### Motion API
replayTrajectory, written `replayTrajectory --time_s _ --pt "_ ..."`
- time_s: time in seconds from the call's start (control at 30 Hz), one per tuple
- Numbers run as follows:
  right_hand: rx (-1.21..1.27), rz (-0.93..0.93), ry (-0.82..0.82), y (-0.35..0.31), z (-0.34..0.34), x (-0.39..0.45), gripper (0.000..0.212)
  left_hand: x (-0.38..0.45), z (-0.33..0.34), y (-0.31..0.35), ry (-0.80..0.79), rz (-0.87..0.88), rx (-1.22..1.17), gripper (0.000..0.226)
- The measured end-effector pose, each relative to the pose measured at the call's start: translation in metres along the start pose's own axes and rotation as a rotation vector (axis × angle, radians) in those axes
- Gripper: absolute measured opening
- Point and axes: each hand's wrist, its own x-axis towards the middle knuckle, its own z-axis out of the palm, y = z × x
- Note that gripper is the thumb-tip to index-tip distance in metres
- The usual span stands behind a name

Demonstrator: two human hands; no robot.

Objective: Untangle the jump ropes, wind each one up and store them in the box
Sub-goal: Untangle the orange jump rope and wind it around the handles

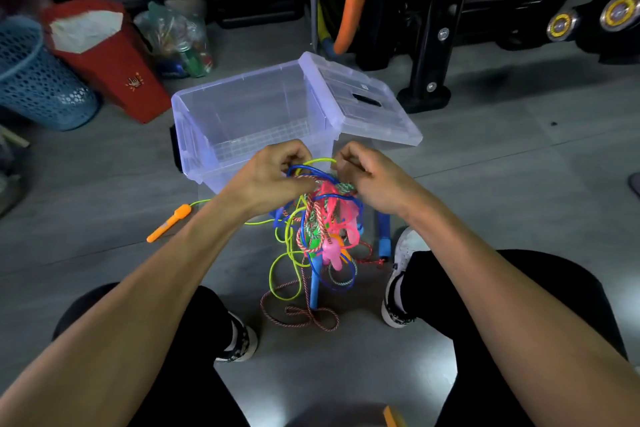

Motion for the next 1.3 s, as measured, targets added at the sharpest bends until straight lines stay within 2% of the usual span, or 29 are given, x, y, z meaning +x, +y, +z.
replayTrajectory --time_s 0.07,0.17,0.23,0.37,0.43,0.5,0.57,0.63,0.7,0.8,0.87,0.9,0.97,1.03,1.07,1.2,1.3 --pt "-0.031 -0.044 -0.007 -0.002 -0.001 -0.001 0.025 -0.002 -0.001 0.009 -0.057 -0.045 -0.183 0.023" --pt "-0.093 -0.027 -0.044 -0.004 -0.004 -0.006 0.023 -0.001 -0.009 0.010 -0.046 -0.109 -0.326 0.029" --pt "-0.024 0.016 -0.040 -0.005 -0.012 -0.009 0.021 0.002 -0.015 0.000 -0.078 -0.160 -0.229 0.034" --pt "0.017 0.112 0.002 0.002 -0.020 -0.012 0.025 0.011 -0.014 -0.015 -0.160 -0.251 -0.086 0.020" --pt "-0.031 0.150 -0.021 0.005 -0.016 -0.013 0.026 0.013 -0.011 -0.019 -0.169 -0.168 0.066 0.029" --pt "-0.112 0.164 -0.040 0.006 -0.010 -0.012 0.031 0.012 -0.005 -0.013 -0.095 -0.037 0.149 0.029" --pt "-0.074 0.117 -0.072 0.007 -0.004 -0.012 0.032 0.009 0.002 -0.004 0.004 0.050 0.037 0.027" --pt "0.070 0.065 -0.104 0.007 0.000 -0.011 0.028 0.004 0.007 0.006 0.009 0.045 -0.139 0.024" --pt "0.156 0.047 -0.070 0.002 -0.004 -0.012 0.024 0.003 0.004 0.005 -0.081 0.011 -0.192 0.020" --pt "0.269 0.022 0.037 -0.008 -0.016 -0.015 0.026 0.003 0.000 -0.012 -0.289 -0.045 -0.002 0.035" --pt "0.442 0.065 0.072 -0.009 -0.023 -0.018 0.036 0.003 0.005 -0.022 -0.324 -0.069 0.130 0.040" --pt "0.437 0.112 0.079 -0.008 -0.026 -0.019 0.042 0.002 0.008 -0.024 -0.287 -0.071 0.157 0.045" --pt "0.126 0.203 0.061 0.003 -0.027 -0.017 0.046 0.003 0.011 -0.023 -0.136 -0.044 0.113 0.053" --pt "-0.158 0.206 -0.028 0.010 -0.023 -0.018 0.044 0.004 0.014 -0.012 -0.048 -0.014 0.003 0.048" --pt "-0.154 0.156 -0.076 0.011 -0.019 -0.020 0.041 0.002 0.016 -0.005 -0.046 -0.002 -0.035 0.042" --pt "0.151 0.025 -0.081 -0.009 -0.018 -0.024 0.029 -0.005 0.016 0.008 -0.170 -0.097 -0.164 0.030" --pt "0.252 0.027 -0.098 -0.015 -0.025 -0.028 0.039 -0.005 0.007 -0.006 -0.267 -0.224 0.027 0.021"
